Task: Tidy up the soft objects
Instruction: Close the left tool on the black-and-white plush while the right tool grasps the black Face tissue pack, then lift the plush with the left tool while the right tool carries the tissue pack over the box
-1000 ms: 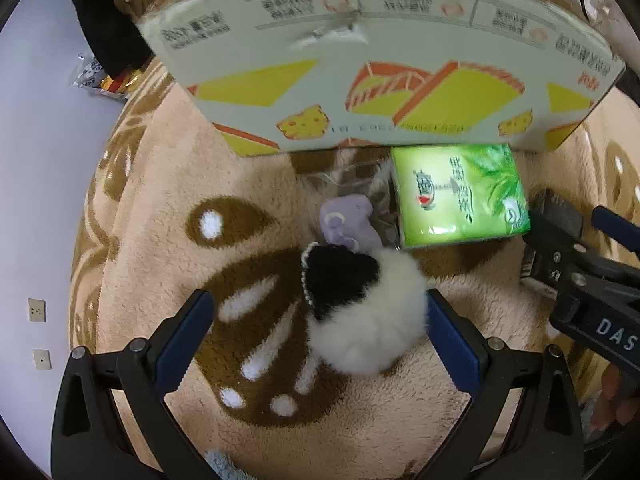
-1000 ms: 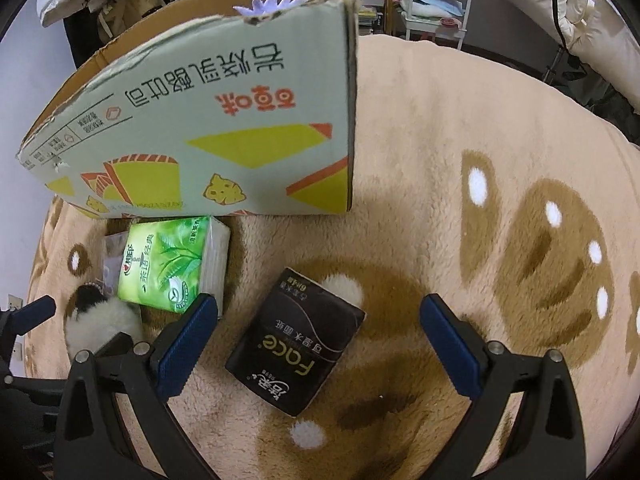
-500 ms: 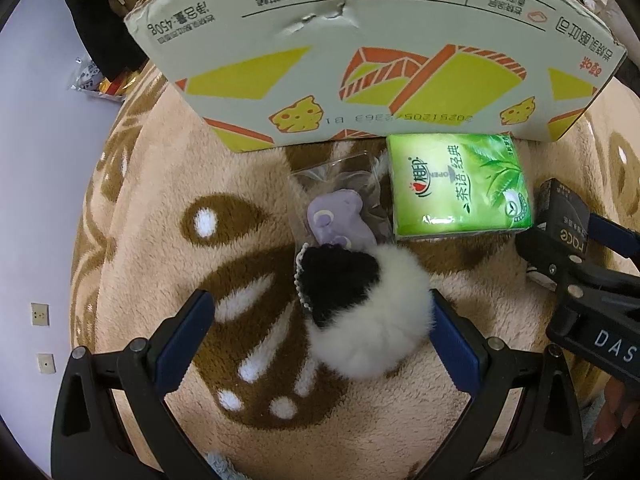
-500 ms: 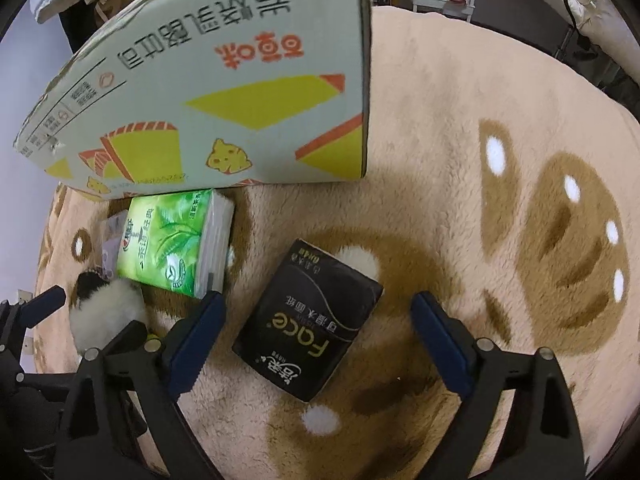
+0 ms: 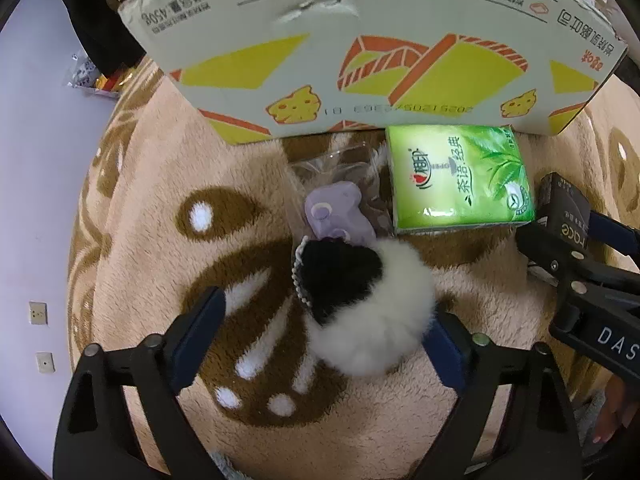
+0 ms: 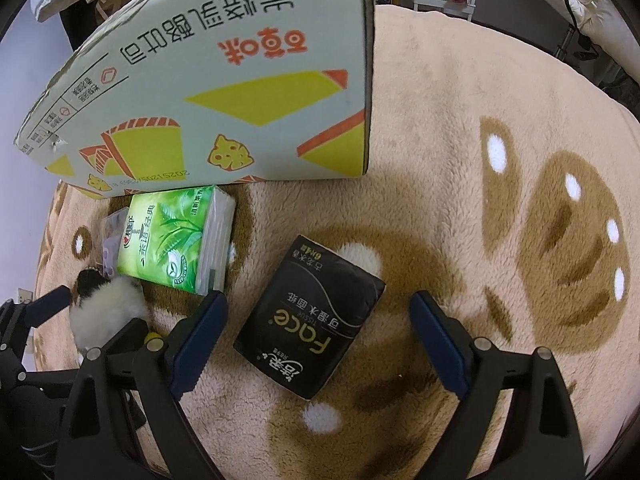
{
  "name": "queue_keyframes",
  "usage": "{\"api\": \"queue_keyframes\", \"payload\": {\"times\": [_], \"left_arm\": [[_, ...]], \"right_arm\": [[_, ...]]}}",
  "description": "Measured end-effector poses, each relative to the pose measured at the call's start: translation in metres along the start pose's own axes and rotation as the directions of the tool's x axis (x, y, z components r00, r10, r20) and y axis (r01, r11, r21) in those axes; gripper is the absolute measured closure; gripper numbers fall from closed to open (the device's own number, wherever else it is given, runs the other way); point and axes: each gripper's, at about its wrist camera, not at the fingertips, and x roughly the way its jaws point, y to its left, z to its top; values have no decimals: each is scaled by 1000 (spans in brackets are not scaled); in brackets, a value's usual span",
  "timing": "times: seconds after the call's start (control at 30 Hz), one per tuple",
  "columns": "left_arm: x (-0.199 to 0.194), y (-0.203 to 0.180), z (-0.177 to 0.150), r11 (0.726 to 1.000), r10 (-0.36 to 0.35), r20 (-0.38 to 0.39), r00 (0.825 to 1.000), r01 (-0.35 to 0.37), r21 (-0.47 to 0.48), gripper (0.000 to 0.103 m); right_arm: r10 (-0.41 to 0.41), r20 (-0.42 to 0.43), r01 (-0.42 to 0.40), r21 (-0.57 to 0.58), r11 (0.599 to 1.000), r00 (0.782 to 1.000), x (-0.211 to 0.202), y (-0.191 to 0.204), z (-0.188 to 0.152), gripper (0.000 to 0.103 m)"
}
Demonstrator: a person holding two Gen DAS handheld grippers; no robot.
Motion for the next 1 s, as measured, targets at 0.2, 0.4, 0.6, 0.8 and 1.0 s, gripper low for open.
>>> {"api": "queue_keyframes", "payload": {"times": [0.2, 0.4, 0.6, 0.8, 1.0], "left_arm": [[2, -1, -1, 1000, -8, -11, 1000, 8, 11, 24], [-1, -7, -2, 999, -41, -2, 999, 42, 30, 43], [-5, -13, -4, 994, -104, 1, 995, 104, 28, 69], [-10, -7, -8, 992, -123, 9, 992, 122, 15, 71], [-18, 5, -13, 992, -122, 34, 992, 122, -5, 71]], "right_arm": [[-2, -16, 2, -9, 1000, 1000, 3, 1, -2, 11], [0, -27, -1, -6, 1000, 1000, 1, -2, -5, 22], [-8, -33, 8, -21, 1000, 999, -5, -1, -8, 43], [-2, -35, 1, -16, 1000, 999, -11, -4, -11, 45], [17, -20, -17, -12, 1000, 1000, -24, -10, -16, 47]]}}
